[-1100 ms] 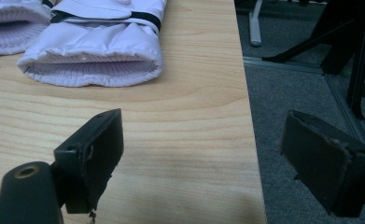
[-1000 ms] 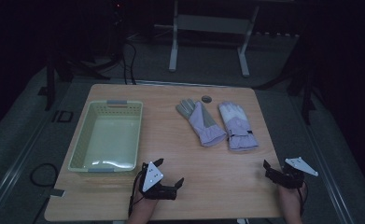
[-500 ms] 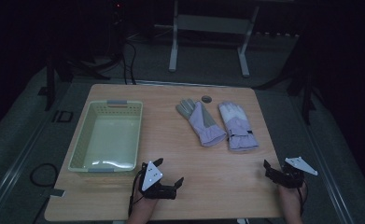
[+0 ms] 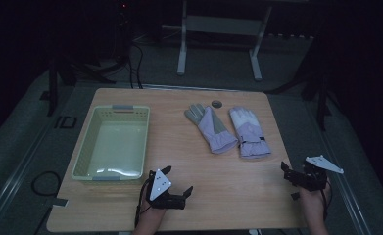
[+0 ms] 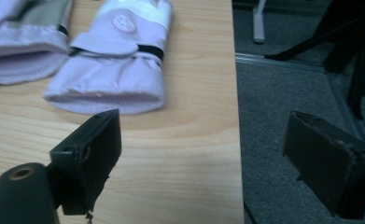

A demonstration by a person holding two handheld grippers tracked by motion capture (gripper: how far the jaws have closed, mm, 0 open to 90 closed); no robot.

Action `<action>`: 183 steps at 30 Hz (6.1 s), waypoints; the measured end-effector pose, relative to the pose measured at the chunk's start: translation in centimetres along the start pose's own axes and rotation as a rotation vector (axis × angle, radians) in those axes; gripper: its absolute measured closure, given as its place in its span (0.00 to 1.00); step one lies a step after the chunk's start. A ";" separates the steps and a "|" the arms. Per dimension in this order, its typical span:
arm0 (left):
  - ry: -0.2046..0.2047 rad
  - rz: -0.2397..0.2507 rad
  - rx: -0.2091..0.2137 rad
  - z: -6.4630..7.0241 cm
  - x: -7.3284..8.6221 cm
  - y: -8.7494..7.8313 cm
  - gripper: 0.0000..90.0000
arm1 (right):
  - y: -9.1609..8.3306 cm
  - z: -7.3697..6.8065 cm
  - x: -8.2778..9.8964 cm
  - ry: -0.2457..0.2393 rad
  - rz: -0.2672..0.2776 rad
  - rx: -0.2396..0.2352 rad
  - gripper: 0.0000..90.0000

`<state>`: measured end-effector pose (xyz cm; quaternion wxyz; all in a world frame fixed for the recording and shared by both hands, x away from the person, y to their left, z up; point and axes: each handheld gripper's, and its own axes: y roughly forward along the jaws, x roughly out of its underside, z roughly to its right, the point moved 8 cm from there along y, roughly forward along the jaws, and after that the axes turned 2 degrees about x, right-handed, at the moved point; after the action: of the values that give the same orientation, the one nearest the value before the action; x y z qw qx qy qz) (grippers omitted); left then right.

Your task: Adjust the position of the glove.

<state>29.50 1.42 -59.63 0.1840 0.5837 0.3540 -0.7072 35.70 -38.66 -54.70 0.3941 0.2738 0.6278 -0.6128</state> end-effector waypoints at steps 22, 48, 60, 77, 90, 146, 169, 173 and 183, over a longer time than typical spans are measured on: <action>-0.009 0.000 0.003 0.0 0.0 0.0 0.00 | -1.7 -3.0 -8.6 -0.041 0.057 -0.104 0.16; -0.013 0.002 0.014 0.0 0.0 -0.1 0.00 | 1.5 -10.3 -16.1 -0.169 0.057 -0.234 0.25; -0.013 0.002 0.018 0.0 0.0 -0.1 0.00 | 5.1 -12.9 -17.0 -0.226 0.016 -0.273 0.30; -0.014 0.007 0.017 0.0 0.0 -0.2 0.00 | 12.1 -15.2 -14.6 -0.227 -0.104 -0.302 0.35; -0.015 0.010 0.019 0.1 0.0 -0.2 0.00 | 16.6 -17.5 -11.8 -0.245 -0.190 -0.339 0.43; 0.024 0.004 0.000 0.4 0.1 -0.2 0.00 | 9.0 -24.3 -8.7 0.090 -0.063 -0.264 0.96; -0.005 0.007 0.006 0.1 0.0 -0.3 0.00 | 12.3 -25.2 -4.2 0.140 -0.184 -0.223 0.81; 0.003 0.006 0.005 0.2 0.0 -0.3 0.00 | 11.8 -24.5 -4.4 0.110 -0.167 -0.225 0.68; 0.003 0.004 0.002 0.2 0.1 -0.3 0.00 | 9.5 -21.4 -8.0 -0.012 -0.104 -0.235 0.52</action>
<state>29.16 1.46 -59.59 0.1840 0.5857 0.3525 -0.7063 44.41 -15.50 -54.63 0.3949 0.1892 0.7063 -0.5563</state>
